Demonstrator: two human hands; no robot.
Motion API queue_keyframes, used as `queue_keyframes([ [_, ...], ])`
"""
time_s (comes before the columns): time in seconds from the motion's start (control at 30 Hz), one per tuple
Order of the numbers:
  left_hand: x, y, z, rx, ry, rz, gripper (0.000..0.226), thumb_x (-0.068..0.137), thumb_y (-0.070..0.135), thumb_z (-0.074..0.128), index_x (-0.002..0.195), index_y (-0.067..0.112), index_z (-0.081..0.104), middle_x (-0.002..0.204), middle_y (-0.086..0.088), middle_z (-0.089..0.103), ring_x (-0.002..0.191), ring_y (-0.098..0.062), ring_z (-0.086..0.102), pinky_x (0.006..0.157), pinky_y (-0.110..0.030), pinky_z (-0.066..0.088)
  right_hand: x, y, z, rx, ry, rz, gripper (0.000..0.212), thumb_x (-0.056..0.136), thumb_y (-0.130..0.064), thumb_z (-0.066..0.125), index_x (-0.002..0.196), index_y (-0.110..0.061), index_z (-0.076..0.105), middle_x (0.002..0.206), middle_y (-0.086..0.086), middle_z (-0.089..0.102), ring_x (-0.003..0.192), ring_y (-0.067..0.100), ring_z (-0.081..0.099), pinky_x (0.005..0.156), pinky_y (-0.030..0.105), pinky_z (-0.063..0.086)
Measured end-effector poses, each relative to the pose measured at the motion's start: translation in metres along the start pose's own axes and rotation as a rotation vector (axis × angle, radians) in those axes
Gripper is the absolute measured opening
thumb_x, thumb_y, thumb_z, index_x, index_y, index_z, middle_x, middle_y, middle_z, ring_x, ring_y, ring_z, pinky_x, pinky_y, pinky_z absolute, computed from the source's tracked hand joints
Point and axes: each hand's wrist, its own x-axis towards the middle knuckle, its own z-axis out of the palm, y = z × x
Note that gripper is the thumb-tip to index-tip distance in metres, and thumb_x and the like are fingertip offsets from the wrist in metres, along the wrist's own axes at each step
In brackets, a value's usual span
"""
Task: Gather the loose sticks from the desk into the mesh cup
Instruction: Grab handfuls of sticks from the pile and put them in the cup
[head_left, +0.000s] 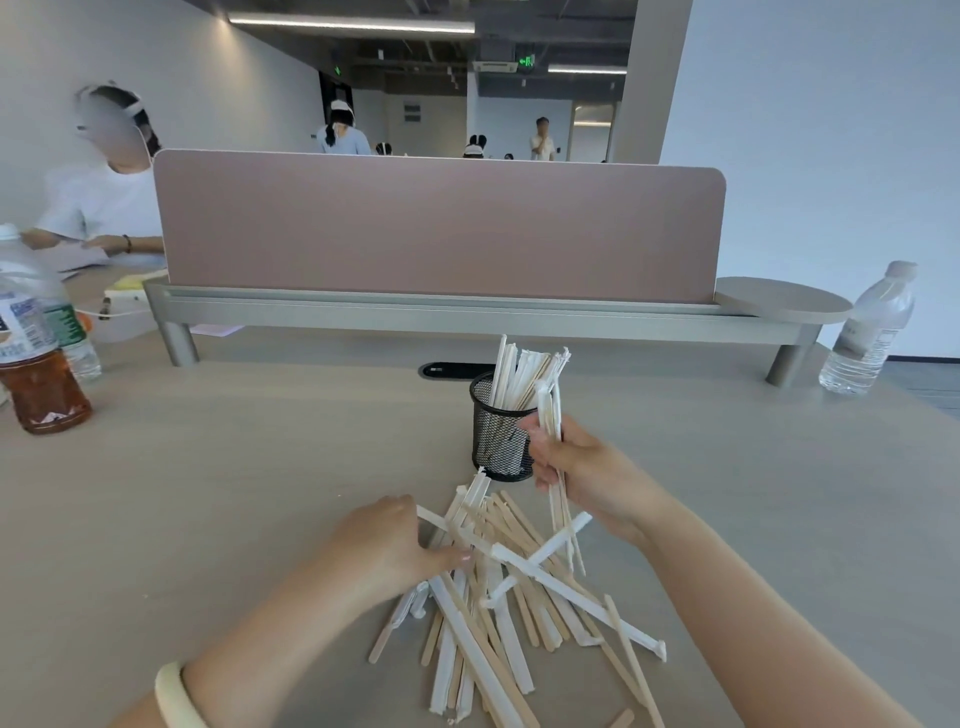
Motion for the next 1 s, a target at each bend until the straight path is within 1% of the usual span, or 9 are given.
queue_keyframes([
  [0.1,0.008,0.007,0.004,0.002,0.060,-0.001,0.073,0.070,0.073,0.051,0.091,0.003,0.055,0.092,-0.013,0.060,0.078,-0.025,0.054,0.063,-0.033,0.038,-0.001,-0.003,0.010,0.095,0.151,-0.162,0.015,0.099,-0.020,0.040,0.087,-0.012,0.044,0.058,-0.008,0.031,0.052,0.008,0.031,0.055,0.023,0.036],
  [0.23,0.021,0.009,0.010,-0.039,0.114,-0.012,0.080,0.065,0.077,0.050,0.082,-0.001,0.058,0.071,-0.011,0.054,0.071,-0.023,0.052,0.055,-0.029,0.033,-0.003,-0.008,0.016,0.256,0.364,-0.268,0.021,0.100,-0.021,0.038,0.080,-0.014,0.041,0.048,-0.013,0.030,0.045,0.007,0.026,0.046,0.020,0.027],
  [0.37,0.032,0.021,0.011,0.059,0.116,0.003,0.068,0.072,0.068,0.053,0.101,0.006,0.055,0.104,-0.009,0.058,0.101,-0.026,0.056,0.077,-0.032,0.043,-0.002,-0.012,0.015,0.303,0.479,-0.288,0.029,0.100,-0.022,0.036,0.073,-0.014,0.042,0.049,-0.008,0.029,0.045,0.009,0.022,0.045,0.023,0.020],
  [0.43,0.035,0.030,0.010,0.072,0.082,0.016,0.055,0.077,0.058,0.054,0.100,0.007,0.054,0.109,-0.010,0.058,0.104,-0.027,0.055,0.079,-0.032,0.042,-0.001,-0.010,0.014,0.291,0.488,-0.271,0.030,0.101,-0.021,0.036,0.073,-0.018,0.048,0.052,-0.004,0.029,0.046,0.010,0.022,0.045,0.024,0.021],
  [0.5,0.039,0.038,0.007,0.034,0.030,0.010,0.039,0.077,0.049,0.057,0.083,0.011,0.052,0.100,-0.009,0.060,0.095,-0.026,0.058,0.071,-0.029,0.040,0.001,-0.006,0.013,0.278,0.483,-0.238,0.028,0.100,-0.021,0.036,0.077,-0.020,0.052,0.053,-0.001,0.031,0.045,0.011,0.026,0.045,0.024,0.024],
  [0.63,0.043,0.051,0.001,0.007,-0.057,-0.029,0.035,0.074,0.041,0.062,0.066,0.013,0.043,0.080,-0.002,0.056,0.096,-0.027,0.062,0.068,-0.026,0.039,0.004,0.001,0.009,0.235,0.477,-0.182,0.024,0.100,-0.022,0.038,0.080,-0.014,0.049,0.052,0.000,0.037,0.041,0.010,0.033,0.045,0.024,0.031],
  [0.83,0.049,0.055,0.003,0.022,-0.052,-0.061,0.028,0.079,0.037,0.060,0.094,0.015,0.055,0.091,-0.006,0.059,0.101,-0.027,0.061,0.073,-0.028,0.044,0.002,0.007,0.004,0.205,0.480,-0.156,0.022,0.099,-0.025,0.039,0.084,-0.014,0.050,0.046,-0.005,0.042,0.040,0.010,0.037,0.048,0.028,0.034],
  [0.9,0.050,0.053,0.007,0.024,-0.002,-0.059,0.033,0.082,0.032,0.057,0.103,0.007,0.060,0.100,-0.011,0.063,0.100,-0.028,0.061,0.070,-0.028,0.042,0.000,0.007,0.004,0.188,0.480,-0.147,0.021,0.099,-0.025,0.039,0.085,-0.014,0.050,0.049,-0.003,0.041,0.040,0.010,0.037,0.047,0.028,0.035],
  [1.0,0.048,0.050,0.009,-0.061,0.042,-0.057,0.029,0.082,0.028,0.059,0.096,0.002,0.062,0.083,-0.010,0.055,0.093,-0.029,0.062,0.062,-0.027,0.037,-0.002,0.006,0.006,0.159,0.474,-0.127,0.020,0.099,-0.026,0.040,0.086,-0.015,0.050,0.053,-0.001,0.040,0.042,0.011,0.037,0.047,0.025,0.037],
])
